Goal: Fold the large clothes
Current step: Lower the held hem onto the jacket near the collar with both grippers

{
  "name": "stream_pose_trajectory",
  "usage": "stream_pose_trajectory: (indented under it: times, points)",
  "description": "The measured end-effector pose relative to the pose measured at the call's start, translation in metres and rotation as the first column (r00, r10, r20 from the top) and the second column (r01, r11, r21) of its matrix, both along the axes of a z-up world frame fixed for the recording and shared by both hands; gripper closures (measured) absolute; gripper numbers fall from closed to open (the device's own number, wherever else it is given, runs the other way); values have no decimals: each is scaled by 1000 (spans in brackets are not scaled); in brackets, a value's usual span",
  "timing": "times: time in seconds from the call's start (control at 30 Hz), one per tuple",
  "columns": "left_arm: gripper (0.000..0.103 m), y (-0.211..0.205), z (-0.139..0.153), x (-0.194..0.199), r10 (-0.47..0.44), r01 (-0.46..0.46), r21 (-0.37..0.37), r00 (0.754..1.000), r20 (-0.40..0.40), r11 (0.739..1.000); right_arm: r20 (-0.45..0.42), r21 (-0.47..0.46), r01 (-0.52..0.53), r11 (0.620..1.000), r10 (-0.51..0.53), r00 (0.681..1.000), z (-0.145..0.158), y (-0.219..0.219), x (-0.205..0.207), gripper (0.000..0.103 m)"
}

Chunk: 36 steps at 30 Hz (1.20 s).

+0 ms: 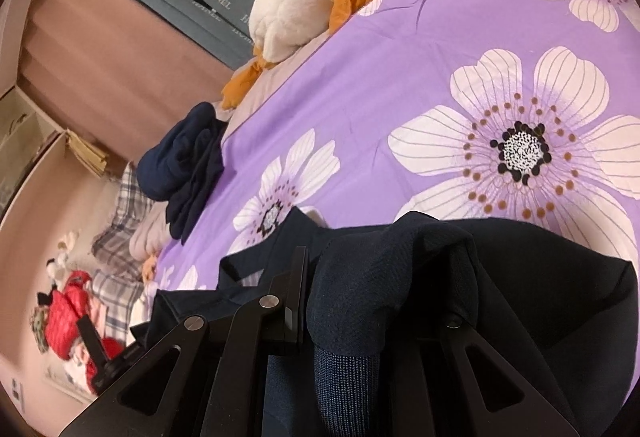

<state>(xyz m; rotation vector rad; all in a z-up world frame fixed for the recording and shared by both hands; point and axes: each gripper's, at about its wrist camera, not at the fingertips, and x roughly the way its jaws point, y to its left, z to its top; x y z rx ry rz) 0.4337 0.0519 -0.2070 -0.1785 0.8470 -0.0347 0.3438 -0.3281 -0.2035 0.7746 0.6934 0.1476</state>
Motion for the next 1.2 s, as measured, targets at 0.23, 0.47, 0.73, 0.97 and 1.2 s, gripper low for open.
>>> stream_pose_trajectory:
  times: [0.23, 0.47, 0.73, 0.97, 1.2]
  points:
    - [86, -7, -5, 14, -10, 10, 19, 1000, -16, 1000, -31, -9, 14, 1000, -14, 999, -2, -3, 10, 88]
    - [85, -6, -15, 20, -7, 7, 17, 999, -33, 1000, -63, 3, 20, 1000, -20, 998, -12, -7, 14, 88]
    - [85, -9, -18, 21, -11, 12, 38, 999, -30, 999, -76, 6, 19, 1000, -19, 997, -16, -8, 18, 88]
    - [85, -10, -21, 21, -13, 15, 52, 1000, -25, 999, -82, 7, 21, 1000, -20, 996, -19, -10, 18, 88]
    - [85, -10, -22, 21, -15, 17, 58, 1000, -26, 998, -88, 3, 22, 1000, -21, 996, -20, -10, 19, 88]
